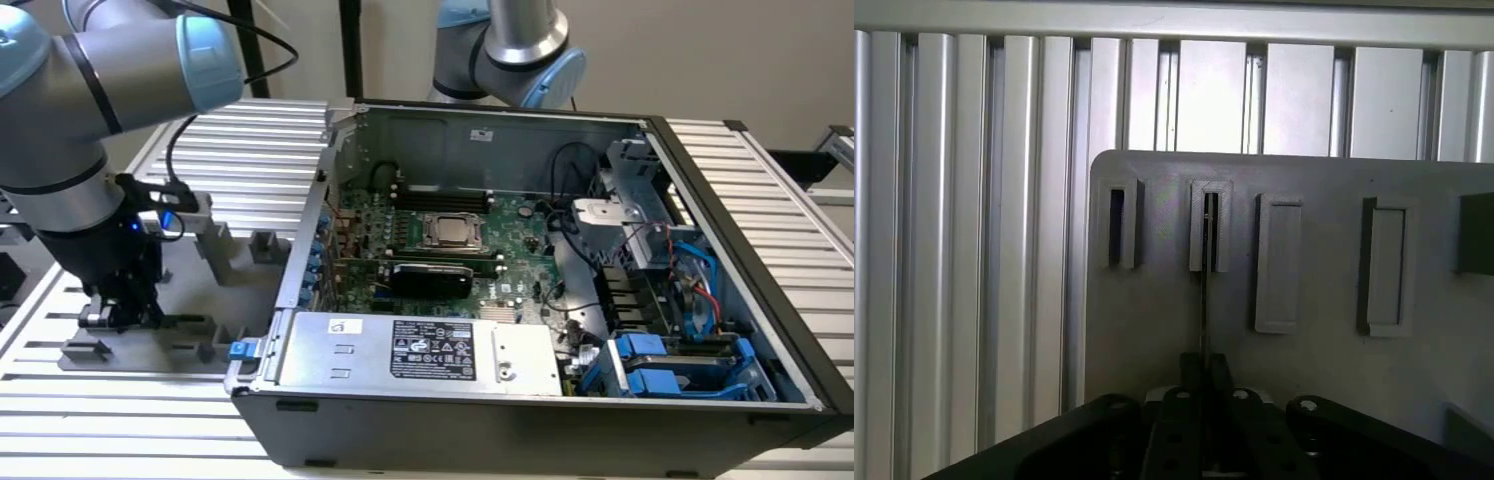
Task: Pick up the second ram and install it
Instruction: 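Pick up the second ram and move it above second insertion slot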
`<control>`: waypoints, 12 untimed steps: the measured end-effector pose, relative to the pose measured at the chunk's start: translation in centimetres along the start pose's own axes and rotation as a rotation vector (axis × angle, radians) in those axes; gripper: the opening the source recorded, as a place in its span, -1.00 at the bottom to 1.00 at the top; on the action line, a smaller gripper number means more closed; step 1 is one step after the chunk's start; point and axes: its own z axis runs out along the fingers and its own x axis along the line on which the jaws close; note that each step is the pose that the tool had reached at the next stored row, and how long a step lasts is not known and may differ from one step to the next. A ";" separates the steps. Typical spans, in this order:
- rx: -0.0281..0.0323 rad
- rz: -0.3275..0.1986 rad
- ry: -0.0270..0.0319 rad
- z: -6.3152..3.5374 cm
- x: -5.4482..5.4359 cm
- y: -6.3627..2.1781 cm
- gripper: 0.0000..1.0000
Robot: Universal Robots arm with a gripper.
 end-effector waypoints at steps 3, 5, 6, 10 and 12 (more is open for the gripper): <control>0.0000 0.000 0.0000 0.00 0.0 0.00 -1.00; 0.0000 0.002 0.0000 0.00 0.0 0.00 -1.00; -0.0001 0.004 -0.0001 0.00 0.0 0.00 -1.00; -0.0005 0.021 -0.0006 0.00 0.0 0.01 -1.00; -0.0007 0.032 -0.0009 0.00 0.0 0.00 -1.00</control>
